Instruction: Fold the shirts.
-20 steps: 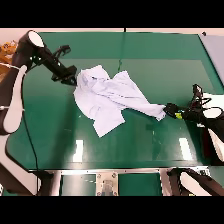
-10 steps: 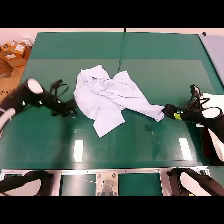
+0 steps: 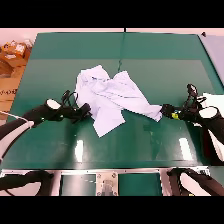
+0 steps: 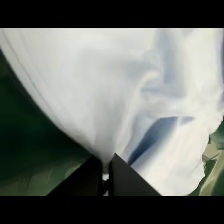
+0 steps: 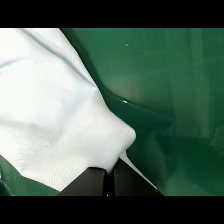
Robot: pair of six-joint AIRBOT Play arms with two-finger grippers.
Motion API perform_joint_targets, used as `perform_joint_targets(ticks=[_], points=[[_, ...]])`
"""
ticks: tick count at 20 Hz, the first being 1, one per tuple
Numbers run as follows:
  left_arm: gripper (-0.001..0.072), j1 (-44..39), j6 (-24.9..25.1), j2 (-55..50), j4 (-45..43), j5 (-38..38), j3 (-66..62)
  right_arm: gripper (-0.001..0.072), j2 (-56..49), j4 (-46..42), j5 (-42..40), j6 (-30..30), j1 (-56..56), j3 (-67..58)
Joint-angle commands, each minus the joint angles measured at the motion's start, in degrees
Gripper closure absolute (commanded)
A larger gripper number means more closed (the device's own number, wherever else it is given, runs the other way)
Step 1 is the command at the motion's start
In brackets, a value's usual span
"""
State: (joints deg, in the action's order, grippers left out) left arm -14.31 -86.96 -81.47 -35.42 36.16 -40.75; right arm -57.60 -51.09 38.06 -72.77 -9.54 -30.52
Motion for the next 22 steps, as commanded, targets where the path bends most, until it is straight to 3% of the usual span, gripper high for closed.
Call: perform_joint_targets(ticks=[1,5,8,11,14,18,22], points=[[0.0682,3.0,3.8,-0.5,1.0,0.4,-1.5,0.0697,0.0,0.0,-0.2,0.0,0.1,0.0],[0.0685,10.0,4.9,4.9,-5.9,12.8,-9.1,0.0697,0.0,-0.3,0.2,0.0,0.0,-1.7],[0.0684,12.0,4.9,14.8,-10.5,18.6,-18.8,0.0697,1.3,-1.3,6.1,0.0,0.0,-11.0],[0.0684,12.0,5.6,25.2,-13.3,20.3,-34.2,0.0697,5.6,-10.0,14.6,-1.9,-0.1,-27.5],[0.0684,12.0,6.5,32.0,-16.3,22.1,-52.7,0.0697,11.1,-17.7,20.2,-8.7,-2.4,-45.2],[0.0683,12.0,7.5,33.9,-18.5,27.2,-75.6,0.0696,17.9,-18.7,20.5,-9.7,-7.1,-63.5],[0.0683,12.0,7.5,34.0,-19.9,27.6,-82.2,0.0696,21.5,-20.1,20.5,-9.7,-9.1,-72.0]])
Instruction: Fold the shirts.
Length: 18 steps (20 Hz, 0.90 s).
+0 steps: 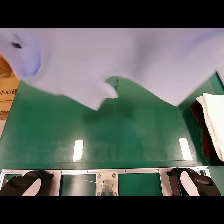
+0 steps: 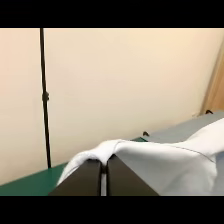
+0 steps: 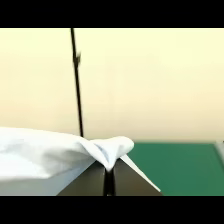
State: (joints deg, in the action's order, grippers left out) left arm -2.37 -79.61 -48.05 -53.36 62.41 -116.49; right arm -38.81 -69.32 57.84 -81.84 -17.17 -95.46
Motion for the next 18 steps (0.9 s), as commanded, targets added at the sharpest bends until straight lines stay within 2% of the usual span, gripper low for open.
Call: perform_joint_targets(ticks=[1,4,7,9,13,15,18], points=[[0.0683,0.1,0.2,0.6,-3.1,2.0,-6.2,0.0696,3.0,-1.9,0.9,-0.7,-1.5,-7.1],[0.0683,0.1,-1.0,0.4,-7.6,1.9,-0.5,0.0696,1.6,-1.6,4.3,-0.7,-1.5,-4.6],[0.0683,0.1,-1.0,-1.4,-10.2,1.9,8.5,0.0696,-1.0,-0.3,4.6,-0.5,-1.4,4.7],[0.0683,0.1,-1.0,-4.5,-11.0,1.2,14.8,0.0696,-5.0,5.0,4.3,2.4,-1.4,12.5],[0.0683,0.1,-0.9,-16.3,-11.4,-3.3,23.0,0.0696,-18.3,16.3,-3.9,9.2,1.4,26.0],[0.0682,0.0,1.0,-25.1,-11.3,-5.3,23.8,0.0696,-27.9,17.3,-8.9,12.2,5.4,28.0],[0.0682,-0.1,2.1,-38.7,-9.1,-9.3,23.8,0.0695,-43.2,17.8,-18.5,12.7,11.4,26.7]])
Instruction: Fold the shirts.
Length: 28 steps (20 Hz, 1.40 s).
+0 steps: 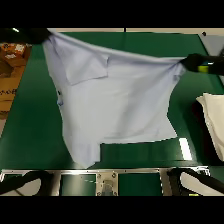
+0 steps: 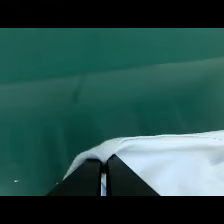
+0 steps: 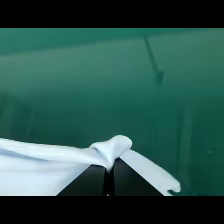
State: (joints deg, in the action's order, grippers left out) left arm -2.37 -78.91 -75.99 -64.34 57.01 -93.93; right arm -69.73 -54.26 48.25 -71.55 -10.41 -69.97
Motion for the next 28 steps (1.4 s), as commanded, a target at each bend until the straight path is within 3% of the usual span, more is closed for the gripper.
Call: perform_joint_targets(ticks=[1,3,4,5,6,7,8,9,10,11,12,16,19,20,21,22,23,27,28], points=[[0.0682,-0.1,1.4,-14.8,3.0,-5.2,1.2,0.0689,-16.6,2.8,-10.4,2.4,5.8,-0.6],[0.0681,0.0,1.4,-20.5,4.8,-6.7,1.2,0.0443,-23.3,2.9,-10.8,2.2,6.5,-5.6],[0.0678,0.2,1.0,-21.7,4.7,-6.3,1.2,0.0396,-24.9,2.8,-10.3,1.8,6.0,-8.0],[0.0451,0.7,1.0,-22.1,4.8,-5.6,1.2,0.039,-25.0,2.8,-9.4,1.5,4.8,-9.7],[0.0165,1.4,0.8,-21.9,4.8,-4.5,0.9,0.036,-24.4,2.8,-7.5,1.5,3.2,-11.2],[0.0129,2.4,0.8,-21.7,4.9,-2.0,-0.1,0.0355,-23.5,2.8,-4.0,0.3,1.0,-12.7],[0.013,3.6,0.7,-21.5,5.0,1.2,-1.5,0.0387,-22.4,2.8,-0.1,-1.5,-1.4,-13.6],[0.0259,5.0,0.2,-21.5,5.1,5.6,-3.5,0.0582,-21.1,2.8,4.2,-3.0,-3.9,-13.8],[0.0452,6.3,0.3,-21.5,5.3,9.4,-5.2,0.0697,-20.1,2.8,8.4,-3.3,-6.0,-13.8],[0.0626,7.4,0.4,-21.5,5.3,13.4,-7.1,0.0696,-19.3,2.8,13.0,-3.8,-8.1,-13.7],[0.0683,8.3,0.3,-21.5,5.3,16.6,-8.8,0.0696,-18.3,2.8,16.3,-4.6,-9.6,-12.7],[0.0684,10.3,-0.2,-19.3,2.8,26.3,-11.3,0.0696,-7.8,2.8,21.7,-6.1,-15.1,3.0],[0.0684,10.7,-0.2,-13.3,-0.5,29.2,-3.6,0.0695,7.3,2.8,20.7,-8.5,-22.2,22.8],[0.0684,11.1,-0.1,-10.1,-0.6,28.8,1.3,0.0671,12.0,2.8,21.6,-8.9,-24.7,28.6],[0.0684,12.0,-0.2,-6.5,-0.5,27.9,7.3,0.0489,16.5,2.9,22.6,-10.1,-26.7,34.2],[0.0684,13.5,-0.2,-3.0,-0.5,27.3,13.4,0.0236,20.0,2.9,22.7,-11.0,-27.6,38.9],[0.0683,15.6,-0.2,0.0,-0.4,26.8,18.9,0.017,22.6,2.9,22.4,-11.0,-27.6,43.3],[0.0681,28.0,-0.3,5.3,0.7,25.4,34.3,0.017,23.4,2.8,18.6,-11.0,-27.6,53.6],[0.0619,30.5,-0.2,5.2,1.0,25.0,37.2,0.017,23.1,2.8,17.4,-11.0,-27.6,55.0]])
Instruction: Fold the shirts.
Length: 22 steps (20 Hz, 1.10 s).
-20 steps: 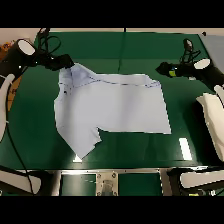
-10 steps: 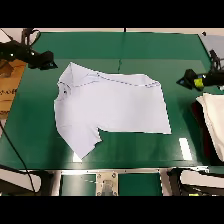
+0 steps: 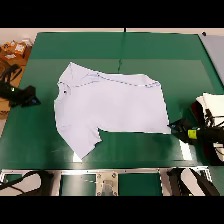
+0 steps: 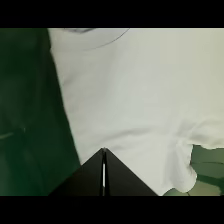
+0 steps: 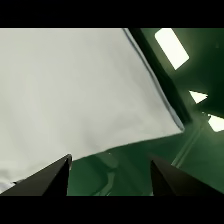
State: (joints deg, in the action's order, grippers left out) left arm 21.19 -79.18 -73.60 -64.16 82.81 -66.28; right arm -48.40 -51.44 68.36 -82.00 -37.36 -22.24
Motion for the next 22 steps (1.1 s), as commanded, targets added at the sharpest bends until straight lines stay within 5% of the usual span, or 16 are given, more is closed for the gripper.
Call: perform_joint_targets(ticks=[1,2,8,17,19,21,22], points=[[0.0326,8.1,0.2,2.8,0.9,-2.1,12.1,0.017,1.4,0.0,-3.6,-0.6,-0.7,8.3],[0.0186,8.2,0.2,2.8,0.8,-4.3,14.4,0.017,1.1,0.0,-4.3,-1.3,-0.7,9.1],[0.0189,7.8,8.4,-1.7,15.6,-17.1,26.3,0.017,-4.8,6.2,-16.8,-0.8,0.4,9.6],[0.019,-0.9,11.7,-4.9,18.2,-15.1,28.4,0.017,-13.2,12.5,-19.9,3.2,3.5,6.3],[0.0353,-0.9,11.7,-4.9,16.9,-14.7,28.4,0.017,-13.2,11.4,-19.0,3.2,3.5,6.3],[0.0425,-0.9,11.8,-4.9,16.8,-15.7,28.4,0.017,-13.2,10.4,-18.4,3.2,3.5,6.3],[0.0675,-0.9,12.6,-4.9,16.8,-16.6,28.4,0.0174,-13.2,10.5,-18.5,3.2,3.5,6.3]])
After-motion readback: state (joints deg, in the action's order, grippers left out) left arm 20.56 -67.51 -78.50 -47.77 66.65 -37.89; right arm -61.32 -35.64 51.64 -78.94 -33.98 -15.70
